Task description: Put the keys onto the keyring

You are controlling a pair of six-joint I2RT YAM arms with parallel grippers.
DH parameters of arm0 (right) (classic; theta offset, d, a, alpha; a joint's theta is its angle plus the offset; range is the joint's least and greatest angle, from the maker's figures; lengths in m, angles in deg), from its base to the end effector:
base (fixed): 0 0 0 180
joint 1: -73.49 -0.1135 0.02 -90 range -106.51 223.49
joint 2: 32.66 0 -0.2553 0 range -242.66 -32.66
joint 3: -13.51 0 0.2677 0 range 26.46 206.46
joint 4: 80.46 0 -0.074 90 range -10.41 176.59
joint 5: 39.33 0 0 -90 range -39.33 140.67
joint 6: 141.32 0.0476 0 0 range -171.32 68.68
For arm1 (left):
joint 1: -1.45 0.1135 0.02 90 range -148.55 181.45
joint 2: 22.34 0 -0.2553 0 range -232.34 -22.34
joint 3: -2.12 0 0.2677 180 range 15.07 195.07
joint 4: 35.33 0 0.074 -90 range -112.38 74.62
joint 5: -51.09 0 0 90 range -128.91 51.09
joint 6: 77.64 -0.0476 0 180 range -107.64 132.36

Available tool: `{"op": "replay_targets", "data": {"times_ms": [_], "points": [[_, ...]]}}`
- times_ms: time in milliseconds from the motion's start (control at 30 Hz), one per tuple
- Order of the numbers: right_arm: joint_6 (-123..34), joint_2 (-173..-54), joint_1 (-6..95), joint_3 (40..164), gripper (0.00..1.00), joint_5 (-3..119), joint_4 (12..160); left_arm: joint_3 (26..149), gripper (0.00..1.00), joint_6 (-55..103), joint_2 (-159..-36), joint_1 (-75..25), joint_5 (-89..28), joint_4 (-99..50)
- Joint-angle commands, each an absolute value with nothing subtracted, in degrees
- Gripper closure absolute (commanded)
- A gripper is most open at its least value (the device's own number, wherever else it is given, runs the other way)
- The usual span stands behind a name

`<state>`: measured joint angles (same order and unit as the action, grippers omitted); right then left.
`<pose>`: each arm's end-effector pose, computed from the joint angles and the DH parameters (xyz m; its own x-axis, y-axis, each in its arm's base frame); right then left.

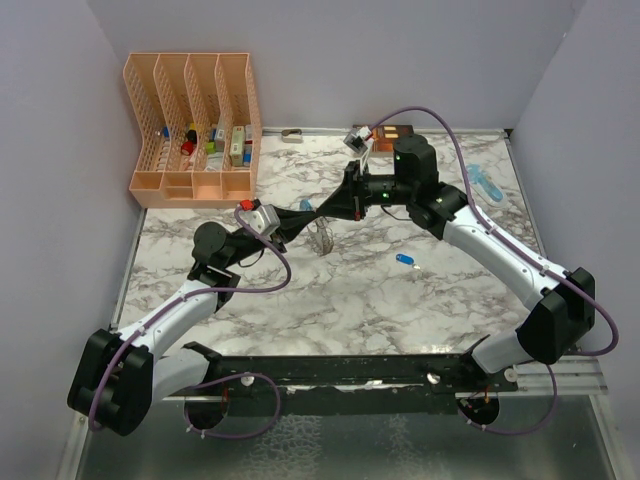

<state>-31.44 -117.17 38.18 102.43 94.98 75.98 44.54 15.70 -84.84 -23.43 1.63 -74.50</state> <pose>0.2783 0.2379 0.3528 -0.5755 -0.1094 -0.8104 -0.8043 0.2549 0.5367 0.2207 -0.1365 0.2841 0.2451 -0.1625 -0.9558 0.8928 0.4223 0.1572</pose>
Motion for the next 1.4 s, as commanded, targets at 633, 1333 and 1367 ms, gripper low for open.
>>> {"op": "replay_targets", "data": {"times_ms": [633,1333,1367], "points": [[-31.11,-116.28,37.90,104.59,0.99,88.92,75.97,44.93,1.00,16.51,-83.80,-23.95,3.14,-78.38],[-30.32,-115.41,37.90,106.98,0.99,89.60,75.26,44.31,1.00,14.06,-84.20,-23.98,2.62,-75.58],[-30.32,-115.43,37.90,107.08,0.99,89.60,75.22,44.36,1.00,14.06,-84.20,-24.02,2.66,-75.63]]}}
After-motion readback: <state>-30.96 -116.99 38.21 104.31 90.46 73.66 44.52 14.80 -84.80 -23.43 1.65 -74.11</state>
